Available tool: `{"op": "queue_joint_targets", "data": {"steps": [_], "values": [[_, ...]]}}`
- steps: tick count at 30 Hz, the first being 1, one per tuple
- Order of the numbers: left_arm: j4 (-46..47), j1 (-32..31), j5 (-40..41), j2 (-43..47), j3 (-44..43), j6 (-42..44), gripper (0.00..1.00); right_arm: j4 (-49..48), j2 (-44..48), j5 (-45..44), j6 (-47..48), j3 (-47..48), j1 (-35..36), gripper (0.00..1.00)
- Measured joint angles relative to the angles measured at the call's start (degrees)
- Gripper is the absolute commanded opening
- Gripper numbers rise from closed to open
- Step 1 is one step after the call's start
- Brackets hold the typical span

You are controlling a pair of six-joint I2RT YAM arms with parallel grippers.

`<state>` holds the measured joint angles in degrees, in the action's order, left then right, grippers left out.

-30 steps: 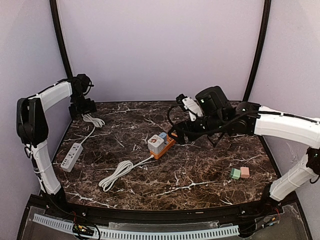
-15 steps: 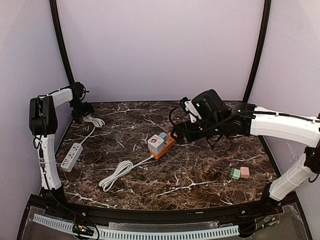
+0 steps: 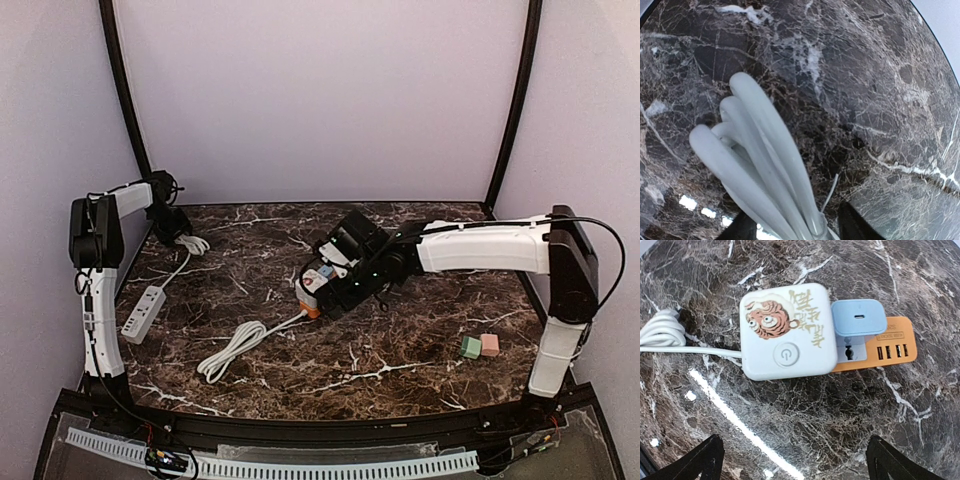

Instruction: Insert the plug

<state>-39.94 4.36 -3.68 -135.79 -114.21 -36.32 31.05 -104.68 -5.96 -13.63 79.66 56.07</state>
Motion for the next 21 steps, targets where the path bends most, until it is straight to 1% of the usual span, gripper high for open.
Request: {"op": "queue_joint_targets", "data": {"steps": [1, 2, 3, 5, 10, 13, 21], "values": [[0.2, 0.0, -0.3, -0.1, 0.0, 0.1, 0.39, 0.2, -1.0, 0.3, 1.0, 0.4, 0.0, 0.98], [0.4, 0.0, -0.4, -0.2, 0.0, -0.1, 0.36, 0.3, -2.0, 0.6, 2.0, 0.8, 0.0, 0.98], [0.7, 0.0, -0.7, -0.3, 0.0, -0.3, 0.3, 0.4, -2.9, 1.0, 2.7, 1.2, 0.0, 0.97], [1.2, 0.0, -1.6, -0.3, 0.0, -0.2, 0.24, 0.5, -4.2, 1.8, 4.0, 1.9, 0.0, 0.95], [2.1, 0.0, -2.9, -0.3, 0.0, 0.0, 0.21, 0.7, -6.8, 3.7, 5.9, 3.5, 0.0, 0.91], [2.0, 0.0, -3.4, -0.3, 0.0, 0.0, 0.19, 0.2, -8.3, 4.5, 6.1, 4.1, 0.0, 0.84], [2.8, -0.1, -4.4, 0.2, 1.1, 0.1, 0.17, -3.6, -12.0, 6.0, 5.6, 3.9, -0.2, 0.78]]}}
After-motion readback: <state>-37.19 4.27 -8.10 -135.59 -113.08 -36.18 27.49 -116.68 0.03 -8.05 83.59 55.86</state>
